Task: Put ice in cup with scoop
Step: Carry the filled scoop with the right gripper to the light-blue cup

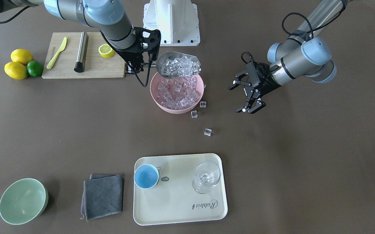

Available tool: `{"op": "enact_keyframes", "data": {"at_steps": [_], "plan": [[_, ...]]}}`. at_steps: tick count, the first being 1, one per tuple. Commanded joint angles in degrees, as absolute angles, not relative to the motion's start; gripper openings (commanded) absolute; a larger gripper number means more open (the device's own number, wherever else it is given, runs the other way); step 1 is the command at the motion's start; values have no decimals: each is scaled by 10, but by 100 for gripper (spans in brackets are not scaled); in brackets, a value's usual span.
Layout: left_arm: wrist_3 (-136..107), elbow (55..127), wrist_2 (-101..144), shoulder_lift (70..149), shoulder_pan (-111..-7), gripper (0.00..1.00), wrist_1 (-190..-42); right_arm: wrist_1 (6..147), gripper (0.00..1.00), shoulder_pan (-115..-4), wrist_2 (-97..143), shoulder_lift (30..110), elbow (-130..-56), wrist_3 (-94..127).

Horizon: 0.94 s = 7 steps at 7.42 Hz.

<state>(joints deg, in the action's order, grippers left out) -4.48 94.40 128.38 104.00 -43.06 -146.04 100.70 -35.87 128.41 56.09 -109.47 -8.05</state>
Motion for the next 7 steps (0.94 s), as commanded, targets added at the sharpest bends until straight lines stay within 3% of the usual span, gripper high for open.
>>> {"op": "enact_keyframes", "data": {"at_steps": [1,4,7], "plan": [[-46,1022,1283,985,-457,98,-1314,1013,0,-397,1307,565,-1111,13],[-45,1079,1292,907,-504,98,-1192,1015,0,-428,1294,578,-1107,164],[-45,1068,1346,863,-616,98,-1033,1105,0,-438,1216,579,-1107,211]]}}
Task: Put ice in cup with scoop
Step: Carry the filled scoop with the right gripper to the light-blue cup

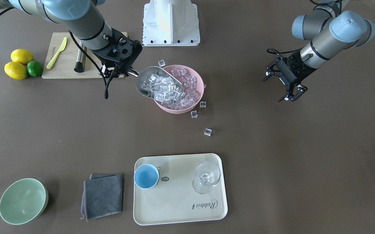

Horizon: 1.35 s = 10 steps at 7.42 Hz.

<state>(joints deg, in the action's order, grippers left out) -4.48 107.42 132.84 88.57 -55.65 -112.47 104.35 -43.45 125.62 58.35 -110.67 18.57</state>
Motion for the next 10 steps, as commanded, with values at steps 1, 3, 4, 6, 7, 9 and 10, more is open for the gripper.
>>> {"op": "enact_keyframes", "data": {"at_steps": [1,3,4,6,7,9,10], "plan": [[-45,1065,1347,849,-643,98,-1029,1127,0,-438,1216,579,-1106,215],[-45,1032,1402,828,-697,98,-1028,1193,0,-438,1229,550,-1099,228],[-45,1012,1422,817,-732,98,-1027,1221,0,-439,1244,533,-1098,228],[-45,984,1418,795,-794,98,-1026,1254,0,-448,1267,480,-1048,227],[-45,972,1416,783,-804,98,-1026,1254,0,-457,1287,463,-1016,224],[-45,965,1404,785,-827,98,-1006,1254,0,-478,1317,409,-918,221],[-46,965,1392,801,-841,98,-948,1254,0,-480,1320,391,-888,220]]}}
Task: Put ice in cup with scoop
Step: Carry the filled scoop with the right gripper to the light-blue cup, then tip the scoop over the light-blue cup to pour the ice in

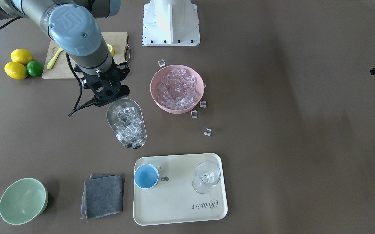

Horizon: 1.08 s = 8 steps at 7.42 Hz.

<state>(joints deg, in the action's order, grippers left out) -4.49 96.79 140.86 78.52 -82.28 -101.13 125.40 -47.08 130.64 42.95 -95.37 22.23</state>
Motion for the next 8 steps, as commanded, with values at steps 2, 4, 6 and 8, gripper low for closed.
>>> {"op": "enact_keyframes", "data": {"at_steps": [2,4,6,8], "plan": [[-46,966,1382,803,-845,98,-937,1254,0,-482,1338,381,-853,218],[-46,963,1381,805,-849,98,-936,1259,0,-489,1346,341,-793,214],[-46,965,1382,806,-849,98,-935,1277,0,-492,1351,317,-760,195],[-46,966,1382,806,-848,98,-935,1305,0,-492,1353,308,-747,172]]}}
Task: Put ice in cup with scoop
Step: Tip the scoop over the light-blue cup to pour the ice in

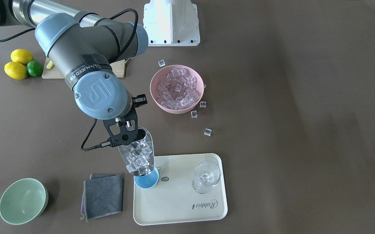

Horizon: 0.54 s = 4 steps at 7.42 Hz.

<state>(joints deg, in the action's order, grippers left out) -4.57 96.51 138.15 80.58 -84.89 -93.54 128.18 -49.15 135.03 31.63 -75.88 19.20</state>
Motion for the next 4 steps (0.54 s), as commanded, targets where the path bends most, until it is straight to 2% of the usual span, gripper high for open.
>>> {"op": "enact_keyframes", "data": {"at_steps": [1,4], "plan": [[-46,965,1382,806,-847,98,-934,1313,0,-492,1354,308,-748,167],[-46,960,1382,806,-848,98,-934,1319,0,-491,1360,351,-813,158]]}}
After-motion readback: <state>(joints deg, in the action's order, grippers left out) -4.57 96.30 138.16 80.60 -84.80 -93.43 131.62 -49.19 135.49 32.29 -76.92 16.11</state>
